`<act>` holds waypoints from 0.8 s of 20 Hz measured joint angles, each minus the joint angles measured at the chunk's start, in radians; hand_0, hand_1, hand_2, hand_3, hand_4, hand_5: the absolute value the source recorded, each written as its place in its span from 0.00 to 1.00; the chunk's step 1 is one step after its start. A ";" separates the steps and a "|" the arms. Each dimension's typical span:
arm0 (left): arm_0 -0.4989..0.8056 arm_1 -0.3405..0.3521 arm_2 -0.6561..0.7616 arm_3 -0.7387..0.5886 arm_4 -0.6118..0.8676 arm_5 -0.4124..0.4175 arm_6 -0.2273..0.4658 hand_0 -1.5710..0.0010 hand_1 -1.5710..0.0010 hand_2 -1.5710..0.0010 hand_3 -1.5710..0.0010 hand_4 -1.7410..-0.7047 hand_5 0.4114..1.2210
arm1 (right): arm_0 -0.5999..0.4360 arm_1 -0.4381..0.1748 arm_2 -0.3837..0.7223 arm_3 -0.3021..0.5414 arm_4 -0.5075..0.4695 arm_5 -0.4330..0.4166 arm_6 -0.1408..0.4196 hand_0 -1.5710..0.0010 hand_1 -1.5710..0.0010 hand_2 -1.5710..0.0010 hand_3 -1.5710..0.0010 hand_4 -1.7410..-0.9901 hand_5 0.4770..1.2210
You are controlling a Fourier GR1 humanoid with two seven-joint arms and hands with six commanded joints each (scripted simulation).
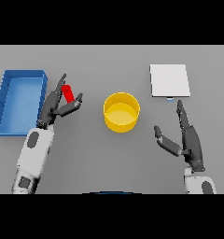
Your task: Pick up the red beaker and tilt it to pour out 1 green nut into yellow bowl. Pick up the yellow bowl and place it on the metallic measuring scale.
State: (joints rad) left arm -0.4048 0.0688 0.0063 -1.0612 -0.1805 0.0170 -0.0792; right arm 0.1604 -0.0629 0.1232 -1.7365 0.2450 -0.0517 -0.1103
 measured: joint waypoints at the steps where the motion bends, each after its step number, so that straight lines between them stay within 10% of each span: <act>1: -0.007 0.004 0.005 0.018 0.004 -0.007 -0.008 1.00 1.00 1.00 1.00 0.44 0.34 | -0.008 0.002 -0.006 0.008 -0.015 0.006 0.010 1.00 1.00 1.00 1.00 0.63 0.22; 10: -0.099 -0.020 0.056 0.176 0.032 -0.002 -0.095 1.00 0.98 0.96 0.98 0.35 0.39 | -0.017 -0.002 -0.007 0.003 -0.006 -0.001 0.036 1.00 1.00 1.00 1.00 0.64 0.22; 16: -0.133 -0.031 0.089 0.221 0.038 0.050 -0.099 0.37 0.35 0.34 0.41 0.16 0.78 | -0.009 -0.013 -0.019 -0.004 -0.017 0.003 0.018 1.00 1.00 1.00 1.00 0.65 0.23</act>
State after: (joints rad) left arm -0.5382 0.0380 0.0948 -0.8405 -0.1422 0.0666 -0.1781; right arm 0.1513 -0.0759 0.1043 -1.7407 0.2276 -0.0492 -0.0927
